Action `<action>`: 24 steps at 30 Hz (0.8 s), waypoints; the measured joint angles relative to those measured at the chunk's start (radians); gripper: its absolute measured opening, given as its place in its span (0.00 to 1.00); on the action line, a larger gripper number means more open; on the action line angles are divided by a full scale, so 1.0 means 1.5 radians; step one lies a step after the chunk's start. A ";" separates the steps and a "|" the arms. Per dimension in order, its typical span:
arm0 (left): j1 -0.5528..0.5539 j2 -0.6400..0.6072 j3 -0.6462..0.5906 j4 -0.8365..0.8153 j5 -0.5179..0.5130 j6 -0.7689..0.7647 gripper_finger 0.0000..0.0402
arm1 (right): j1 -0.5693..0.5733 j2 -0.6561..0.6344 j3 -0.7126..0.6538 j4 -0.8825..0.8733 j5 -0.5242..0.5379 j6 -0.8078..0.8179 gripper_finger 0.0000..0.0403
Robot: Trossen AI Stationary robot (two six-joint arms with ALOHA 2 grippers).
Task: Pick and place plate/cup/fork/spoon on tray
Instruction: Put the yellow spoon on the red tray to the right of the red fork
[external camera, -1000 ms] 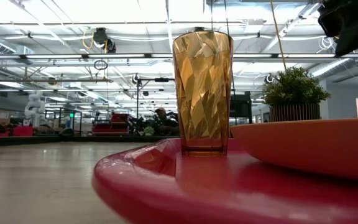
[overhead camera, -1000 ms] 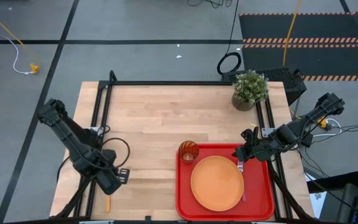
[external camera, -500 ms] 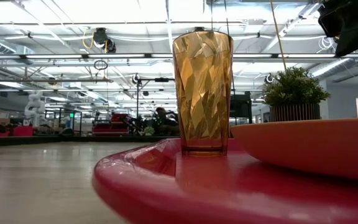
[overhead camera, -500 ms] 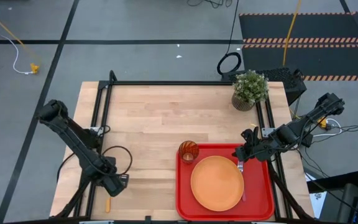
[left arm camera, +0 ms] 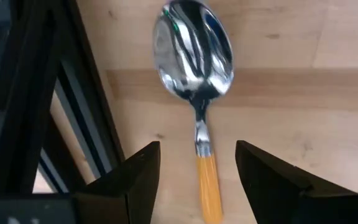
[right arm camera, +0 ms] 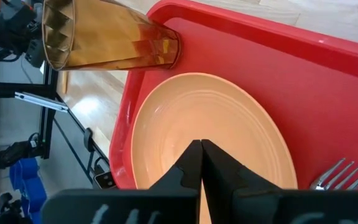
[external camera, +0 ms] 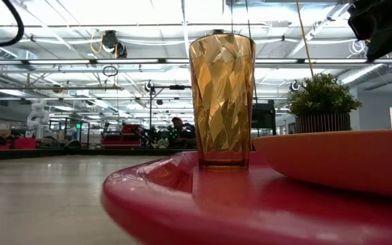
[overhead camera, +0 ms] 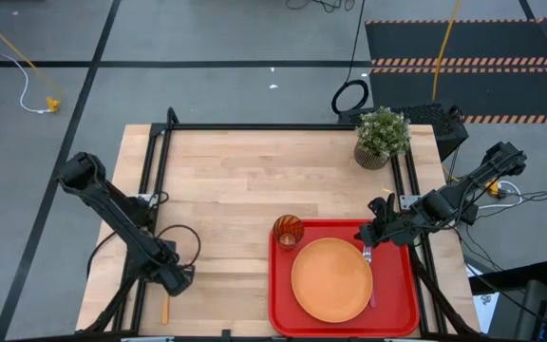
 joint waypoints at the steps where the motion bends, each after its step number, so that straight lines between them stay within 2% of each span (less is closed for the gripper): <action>1: 0.000 0.000 -0.006 0.004 0.000 0.000 0.53 | 0.000 0.000 0.000 0.000 -0.002 0.000 0.00; 8: 0.001 0.000 -0.043 0.056 0.000 0.000 0.53 | 0.000 0.000 0.000 0.005 -0.033 0.000 0.00; 13: 0.003 0.000 -0.063 0.078 0.000 0.000 0.53 | 0.000 0.000 0.000 0.016 -0.034 0.000 0.00; 19: 0.012 -0.003 -0.107 0.154 0.016 0.005 0.53 | 0.000 0.000 0.000 0.020 -0.033 0.000 0.00; 24: 0.021 -0.003 -0.116 0.163 0.017 0.004 0.52 | 0.000 0.000 0.000 0.022 -0.033 0.000 0.00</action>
